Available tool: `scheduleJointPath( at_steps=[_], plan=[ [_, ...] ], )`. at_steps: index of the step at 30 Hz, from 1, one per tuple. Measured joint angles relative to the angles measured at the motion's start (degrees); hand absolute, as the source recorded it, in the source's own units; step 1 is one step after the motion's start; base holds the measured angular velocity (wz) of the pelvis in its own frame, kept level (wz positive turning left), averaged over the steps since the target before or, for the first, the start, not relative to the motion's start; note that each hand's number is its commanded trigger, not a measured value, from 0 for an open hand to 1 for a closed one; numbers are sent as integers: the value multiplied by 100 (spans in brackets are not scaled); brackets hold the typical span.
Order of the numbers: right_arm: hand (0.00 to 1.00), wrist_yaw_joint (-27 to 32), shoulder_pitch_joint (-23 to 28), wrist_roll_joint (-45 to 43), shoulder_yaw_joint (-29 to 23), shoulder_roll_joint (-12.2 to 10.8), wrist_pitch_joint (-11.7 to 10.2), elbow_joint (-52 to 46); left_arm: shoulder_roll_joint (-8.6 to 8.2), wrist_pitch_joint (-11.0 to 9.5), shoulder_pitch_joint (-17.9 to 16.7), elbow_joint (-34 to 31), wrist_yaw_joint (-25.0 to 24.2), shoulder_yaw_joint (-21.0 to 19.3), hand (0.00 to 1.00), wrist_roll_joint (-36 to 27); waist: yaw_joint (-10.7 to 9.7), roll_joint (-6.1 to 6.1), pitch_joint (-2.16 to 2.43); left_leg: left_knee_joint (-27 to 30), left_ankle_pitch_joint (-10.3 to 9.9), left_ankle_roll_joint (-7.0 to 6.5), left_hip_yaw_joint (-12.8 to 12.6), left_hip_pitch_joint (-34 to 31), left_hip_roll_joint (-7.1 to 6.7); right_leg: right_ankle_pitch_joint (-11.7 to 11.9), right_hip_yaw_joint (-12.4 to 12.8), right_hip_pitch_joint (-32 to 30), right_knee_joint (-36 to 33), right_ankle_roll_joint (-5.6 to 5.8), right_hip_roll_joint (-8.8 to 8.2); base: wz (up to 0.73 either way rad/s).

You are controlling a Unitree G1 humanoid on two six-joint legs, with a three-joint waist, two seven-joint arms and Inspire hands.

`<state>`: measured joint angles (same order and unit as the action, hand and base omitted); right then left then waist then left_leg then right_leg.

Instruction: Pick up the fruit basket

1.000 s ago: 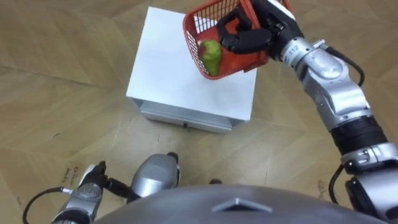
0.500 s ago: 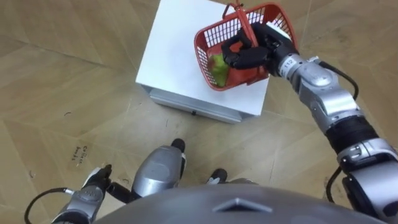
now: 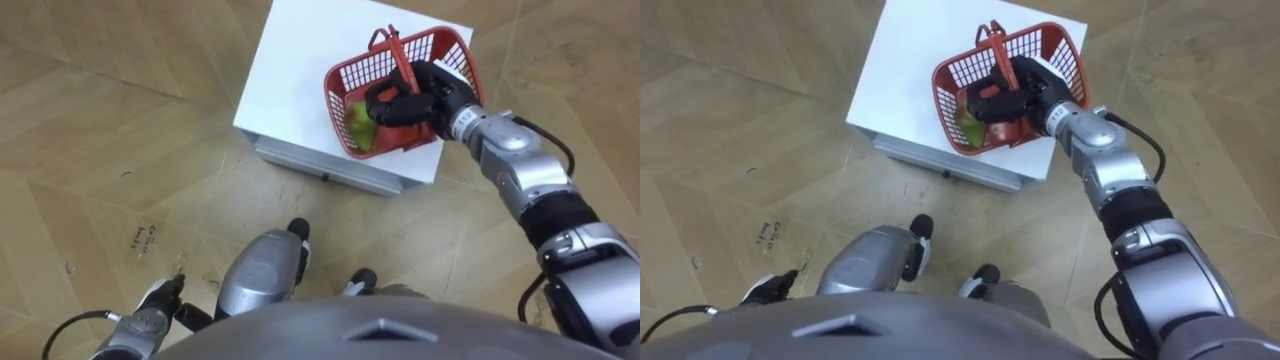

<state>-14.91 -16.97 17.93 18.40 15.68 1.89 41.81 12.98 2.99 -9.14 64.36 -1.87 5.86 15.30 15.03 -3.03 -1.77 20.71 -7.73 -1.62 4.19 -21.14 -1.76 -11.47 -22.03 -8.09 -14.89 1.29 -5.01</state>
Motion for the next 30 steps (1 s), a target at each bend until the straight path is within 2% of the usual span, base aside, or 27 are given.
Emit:
scheduleJointPath(
  at_steps=[1, 8, 12, 22, 27, 30],
  plan=[
    [1, 9, 0, 0, -2, 6, -1, 1, -1, 0, 0, 0, 0, 0, 0, 0, 0, 2, 0, 2, 0, 0, 1, -23, 1, -1, 0, -15, -1, -2, 2, 0],
    [0, 57, 0, -1, -77, 2, -1, 31, -53, 7, -51, -10, 3, 2, 0, 1, 5, 59, -3, 69, -4, -7, 73, -73, -13, -33, -13, -50, -99, 1, -9, 3],
    [0, 127, 0, 27, -121, 2, -1, 55, -76, 19, -59, -14, 23, 23, 0, -1, 48, 110, 17, 86, -3, -5, 73, -80, -14, -49, -12, -51, -104, -20, -8, 0],
    [0, 224, 0, 192, -211, 2, -1, 108, -101, 37, -58, -39, 51, 110, 0, 0, 77, 102, 19, 87, -2, -3, 62, -81, -27, -107, -13, -64, -110, -23, -22, 1],
    [0, 227, 0, 206, -355, 26, -1, 129, -152, 36, -61, -57, 47, 110, 0, 0, 56, 87, 15, 80, -3, -4, 74, -76, -74, -165, -86, -86, -201, -10, -95, 3],
    [0, 230, -11, 185, -455, 25, -2, 135, -152, 49, -70, -217, 58, 104, 0, 1, -13, 33, 6, 96, -5, -7, 79, -129, -81, -165, -99, -118, -201, -10, -97, 4]
  ],
)
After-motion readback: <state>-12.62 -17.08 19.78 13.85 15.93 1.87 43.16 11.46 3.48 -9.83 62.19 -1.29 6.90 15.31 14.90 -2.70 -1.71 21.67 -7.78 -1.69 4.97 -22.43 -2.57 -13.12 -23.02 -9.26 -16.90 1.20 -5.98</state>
